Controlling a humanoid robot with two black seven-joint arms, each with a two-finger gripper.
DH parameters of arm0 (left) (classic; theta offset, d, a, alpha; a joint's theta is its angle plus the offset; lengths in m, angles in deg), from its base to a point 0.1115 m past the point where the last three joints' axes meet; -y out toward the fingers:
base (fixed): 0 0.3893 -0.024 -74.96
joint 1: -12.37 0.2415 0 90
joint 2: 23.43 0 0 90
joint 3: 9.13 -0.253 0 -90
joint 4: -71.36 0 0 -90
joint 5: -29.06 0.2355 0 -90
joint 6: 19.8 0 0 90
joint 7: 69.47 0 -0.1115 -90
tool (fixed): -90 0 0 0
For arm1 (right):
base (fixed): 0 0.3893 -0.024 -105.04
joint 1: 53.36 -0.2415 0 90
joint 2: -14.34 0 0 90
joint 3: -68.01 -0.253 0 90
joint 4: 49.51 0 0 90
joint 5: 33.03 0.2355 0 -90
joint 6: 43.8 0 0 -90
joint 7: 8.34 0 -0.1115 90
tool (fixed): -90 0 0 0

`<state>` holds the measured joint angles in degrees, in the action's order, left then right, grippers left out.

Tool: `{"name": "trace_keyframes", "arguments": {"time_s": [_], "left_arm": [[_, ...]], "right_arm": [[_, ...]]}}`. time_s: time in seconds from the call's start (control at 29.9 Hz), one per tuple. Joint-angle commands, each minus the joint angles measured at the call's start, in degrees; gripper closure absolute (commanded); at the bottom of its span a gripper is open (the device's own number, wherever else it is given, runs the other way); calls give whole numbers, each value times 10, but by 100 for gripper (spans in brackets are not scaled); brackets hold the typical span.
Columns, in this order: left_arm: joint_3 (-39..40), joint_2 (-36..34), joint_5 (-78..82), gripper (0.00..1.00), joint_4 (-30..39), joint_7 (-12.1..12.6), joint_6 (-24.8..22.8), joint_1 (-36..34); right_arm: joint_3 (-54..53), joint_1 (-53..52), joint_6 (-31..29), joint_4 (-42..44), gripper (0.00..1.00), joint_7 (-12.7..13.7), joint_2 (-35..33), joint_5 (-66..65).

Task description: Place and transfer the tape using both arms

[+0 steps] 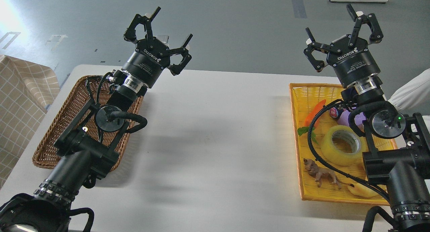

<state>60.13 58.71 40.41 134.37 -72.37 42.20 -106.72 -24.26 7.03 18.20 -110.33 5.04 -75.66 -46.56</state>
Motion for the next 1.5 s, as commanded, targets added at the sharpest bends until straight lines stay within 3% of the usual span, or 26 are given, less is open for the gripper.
{"name": "trace_keyframes", "arguments": {"time_s": [0.0, 1.47], "left_arm": [[-1, 0, 0, 2, 0, 1, 0, 1], [-3, 0, 0, 2, -1, 1, 0, 4]], "right_arm": [[0, 4, 0, -2, 0, 0, 0, 0], [1, 5, 0, -4, 0, 1, 0, 0]]}}
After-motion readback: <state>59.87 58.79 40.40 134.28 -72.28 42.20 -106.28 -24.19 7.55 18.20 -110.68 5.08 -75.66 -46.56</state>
